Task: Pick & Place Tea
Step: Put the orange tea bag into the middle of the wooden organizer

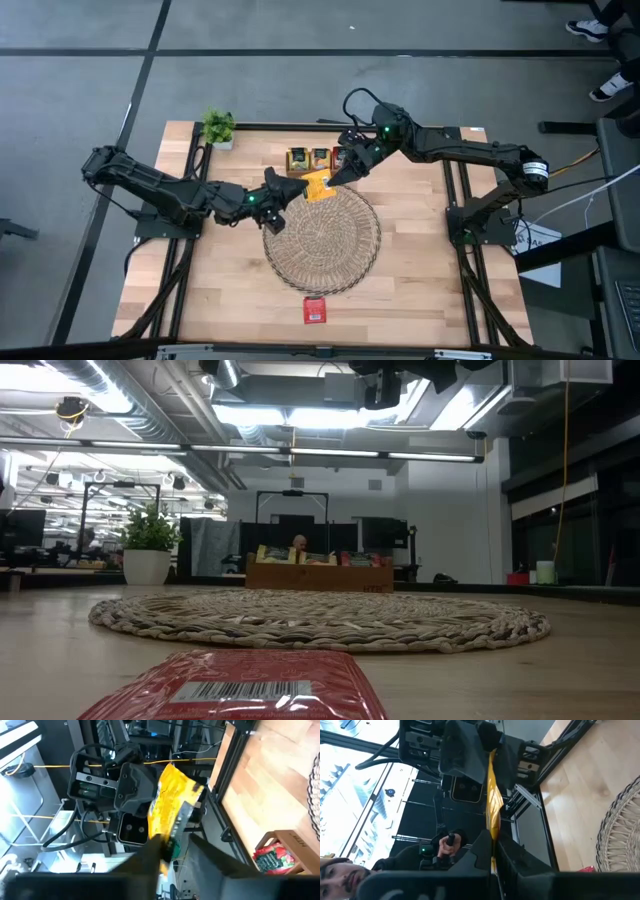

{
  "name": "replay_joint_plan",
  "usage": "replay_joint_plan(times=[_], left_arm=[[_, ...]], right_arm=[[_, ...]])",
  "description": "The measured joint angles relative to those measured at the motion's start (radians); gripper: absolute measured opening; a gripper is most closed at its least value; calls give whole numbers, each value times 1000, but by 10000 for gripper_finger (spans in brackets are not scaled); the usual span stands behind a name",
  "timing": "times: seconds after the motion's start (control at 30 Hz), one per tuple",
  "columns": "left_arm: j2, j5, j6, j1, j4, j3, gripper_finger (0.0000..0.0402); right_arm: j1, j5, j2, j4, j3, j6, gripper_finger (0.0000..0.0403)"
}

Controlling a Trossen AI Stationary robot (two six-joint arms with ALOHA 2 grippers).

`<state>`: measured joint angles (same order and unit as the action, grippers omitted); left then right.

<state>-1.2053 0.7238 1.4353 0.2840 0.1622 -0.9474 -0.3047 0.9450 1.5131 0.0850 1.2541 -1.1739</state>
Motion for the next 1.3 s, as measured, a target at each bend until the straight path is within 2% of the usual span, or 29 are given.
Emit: replay_joint_plan(times=[0.13, 0.23, 0.43, 0.57, 0.83, 1.07, 1.3], left_arm=[[0, 3, -12, 0, 0, 0, 16], [0, 19, -30, 0, 0, 0, 5], [0, 47, -48, -1, -1, 0, 2], [0, 67, -112, -15, -1, 0, 2], [11, 66, -316, -87, -1, 0, 2], [33, -38, -467, -194, 0, 0, 2], [27, -206, -624, -341, -64, -61, 2]], right_arm=[[0, 0, 0, -1, 0, 0, 12], [0, -17, 0, -1, 0, 0, 25], [0, -34, -2, 8, 0, 0, 59], [0, -26, -2, 84, 0, -21, 75], [-9, 79, -10, 301, 0, -161, 87], [-8, 79, -81, 345, 0, -148, 88], [-9, -20, -173, 345, 0, 67, 88]])
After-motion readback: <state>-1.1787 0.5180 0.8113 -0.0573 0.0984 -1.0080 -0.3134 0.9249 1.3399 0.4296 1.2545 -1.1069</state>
